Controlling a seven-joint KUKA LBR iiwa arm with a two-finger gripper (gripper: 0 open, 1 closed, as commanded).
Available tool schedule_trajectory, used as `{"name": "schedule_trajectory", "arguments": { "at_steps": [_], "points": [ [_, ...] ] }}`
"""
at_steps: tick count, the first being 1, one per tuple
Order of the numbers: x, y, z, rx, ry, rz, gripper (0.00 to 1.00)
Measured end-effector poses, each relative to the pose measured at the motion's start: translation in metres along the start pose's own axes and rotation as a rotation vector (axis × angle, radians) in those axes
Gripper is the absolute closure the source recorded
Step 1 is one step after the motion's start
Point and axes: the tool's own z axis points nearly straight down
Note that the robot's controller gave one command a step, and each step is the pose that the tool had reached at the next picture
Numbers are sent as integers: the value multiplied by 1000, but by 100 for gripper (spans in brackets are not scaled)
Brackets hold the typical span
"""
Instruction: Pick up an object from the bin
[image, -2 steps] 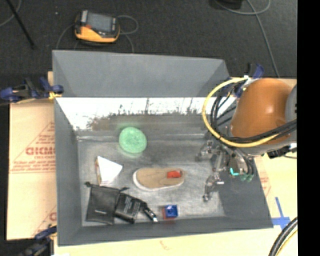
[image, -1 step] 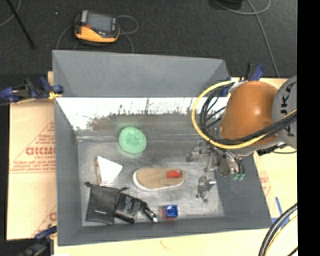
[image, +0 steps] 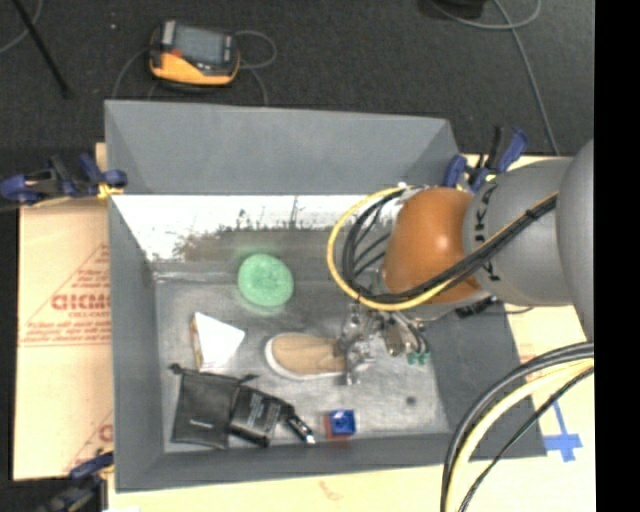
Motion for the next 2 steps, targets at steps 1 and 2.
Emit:
{"name": "schedule_trajectory", "arguments": {
  "at_steps": [1,2],
  "points": [
    [0,0,0,0,0,-1,100],
    [30,-6,-123,0,10,-81,100]
  ]
}}
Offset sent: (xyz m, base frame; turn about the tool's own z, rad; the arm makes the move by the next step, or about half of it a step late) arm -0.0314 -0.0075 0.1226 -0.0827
